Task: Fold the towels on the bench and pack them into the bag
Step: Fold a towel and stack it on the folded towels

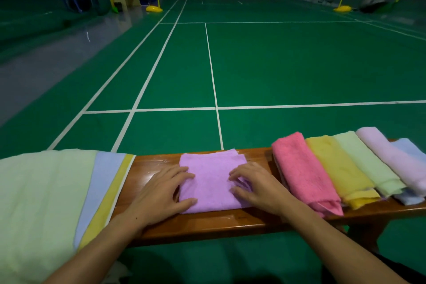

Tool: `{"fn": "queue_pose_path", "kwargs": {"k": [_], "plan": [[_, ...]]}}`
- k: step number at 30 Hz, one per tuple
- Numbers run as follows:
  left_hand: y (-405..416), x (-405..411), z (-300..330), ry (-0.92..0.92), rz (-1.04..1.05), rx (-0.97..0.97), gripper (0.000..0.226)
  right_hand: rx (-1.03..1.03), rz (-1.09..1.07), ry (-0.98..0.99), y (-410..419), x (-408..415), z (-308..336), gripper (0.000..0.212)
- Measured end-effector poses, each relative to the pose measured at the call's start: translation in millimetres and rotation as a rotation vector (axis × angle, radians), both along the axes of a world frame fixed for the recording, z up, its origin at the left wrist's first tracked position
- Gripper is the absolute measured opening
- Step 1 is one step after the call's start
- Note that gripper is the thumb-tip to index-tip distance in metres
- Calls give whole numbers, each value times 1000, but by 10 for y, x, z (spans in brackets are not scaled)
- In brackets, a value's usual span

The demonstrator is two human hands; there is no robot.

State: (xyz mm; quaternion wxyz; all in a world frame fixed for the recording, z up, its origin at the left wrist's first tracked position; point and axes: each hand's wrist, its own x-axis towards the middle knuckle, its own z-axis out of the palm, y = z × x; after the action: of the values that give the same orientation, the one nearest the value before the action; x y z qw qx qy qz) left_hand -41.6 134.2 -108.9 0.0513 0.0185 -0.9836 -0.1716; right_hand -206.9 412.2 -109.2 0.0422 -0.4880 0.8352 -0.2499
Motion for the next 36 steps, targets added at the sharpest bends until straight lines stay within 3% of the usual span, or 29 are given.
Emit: {"fn": "queue_pose_path", "kwargs": {"k": [2,7,15,19,24,28,36], "plan": [[7,122,26,43,-33,50,63,9,41,-46,81,99,-9,38],[30,315,-1,-72,-36,112,64,79,72,8,198,279,-53,48],[-27,161,-56,93,-100,-122,40,164,87,179,45,168,3,50],[-88,80,-17,150,-75,-60,28,55,31,58,41,29,-56,36],[-191,-28,-5,187,-18,64,34,-244,-80,-18,55,-70,-95,16],[-214,-76,31,193,7,195,23,-245,-77,-103,38,-33,-10,11],[-210,14,135,165,48,346,40,-298,-116,-253,79,51,69,7]]}}
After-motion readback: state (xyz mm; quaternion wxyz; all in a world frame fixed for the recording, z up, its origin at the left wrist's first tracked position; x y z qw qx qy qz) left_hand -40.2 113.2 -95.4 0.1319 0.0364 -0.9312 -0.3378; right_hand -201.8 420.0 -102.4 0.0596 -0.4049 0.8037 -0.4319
